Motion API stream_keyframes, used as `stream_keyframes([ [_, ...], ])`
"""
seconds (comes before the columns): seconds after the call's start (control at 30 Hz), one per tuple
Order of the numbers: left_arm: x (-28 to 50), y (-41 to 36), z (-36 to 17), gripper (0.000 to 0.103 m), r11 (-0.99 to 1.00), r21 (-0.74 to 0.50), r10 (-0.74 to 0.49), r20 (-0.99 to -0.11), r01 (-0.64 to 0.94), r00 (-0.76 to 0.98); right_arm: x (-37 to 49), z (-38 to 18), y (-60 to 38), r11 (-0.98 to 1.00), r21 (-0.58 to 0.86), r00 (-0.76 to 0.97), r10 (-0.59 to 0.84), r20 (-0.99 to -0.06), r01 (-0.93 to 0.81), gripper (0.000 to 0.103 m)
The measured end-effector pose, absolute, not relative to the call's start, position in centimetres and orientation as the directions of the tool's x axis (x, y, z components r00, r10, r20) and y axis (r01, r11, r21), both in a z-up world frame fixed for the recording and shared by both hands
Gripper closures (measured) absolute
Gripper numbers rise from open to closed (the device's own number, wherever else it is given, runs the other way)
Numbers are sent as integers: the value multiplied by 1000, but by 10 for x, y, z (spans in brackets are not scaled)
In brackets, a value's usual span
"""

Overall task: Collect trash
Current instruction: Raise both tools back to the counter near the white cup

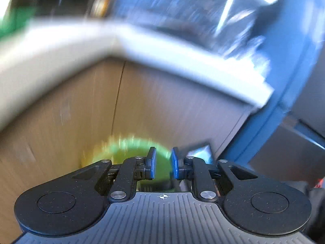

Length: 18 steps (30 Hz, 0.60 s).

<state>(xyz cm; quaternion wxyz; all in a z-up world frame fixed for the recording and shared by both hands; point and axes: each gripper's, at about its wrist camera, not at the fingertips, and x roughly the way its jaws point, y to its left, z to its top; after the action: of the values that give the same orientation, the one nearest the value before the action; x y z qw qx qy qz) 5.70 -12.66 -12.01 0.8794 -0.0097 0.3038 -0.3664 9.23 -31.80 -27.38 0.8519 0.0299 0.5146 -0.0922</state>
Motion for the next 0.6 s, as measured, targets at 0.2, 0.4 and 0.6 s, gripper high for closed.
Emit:
stream_keyframes([
  [0.2,38,-73,-13,83,819,-13,-516,-452,573,727,86,-232,-300,988,-91,529,-142,-837,121,13],
  [0.4,70,16,35,84,954,6,-268,-438,301,858,81,-106,-286,995,-55,746,-95,-660,78,13],
  [0.6,119,98,54,84,965,-174,-258,-476,198,841,136,59,-231,993,-95,869,19,-494,-76,7],
])
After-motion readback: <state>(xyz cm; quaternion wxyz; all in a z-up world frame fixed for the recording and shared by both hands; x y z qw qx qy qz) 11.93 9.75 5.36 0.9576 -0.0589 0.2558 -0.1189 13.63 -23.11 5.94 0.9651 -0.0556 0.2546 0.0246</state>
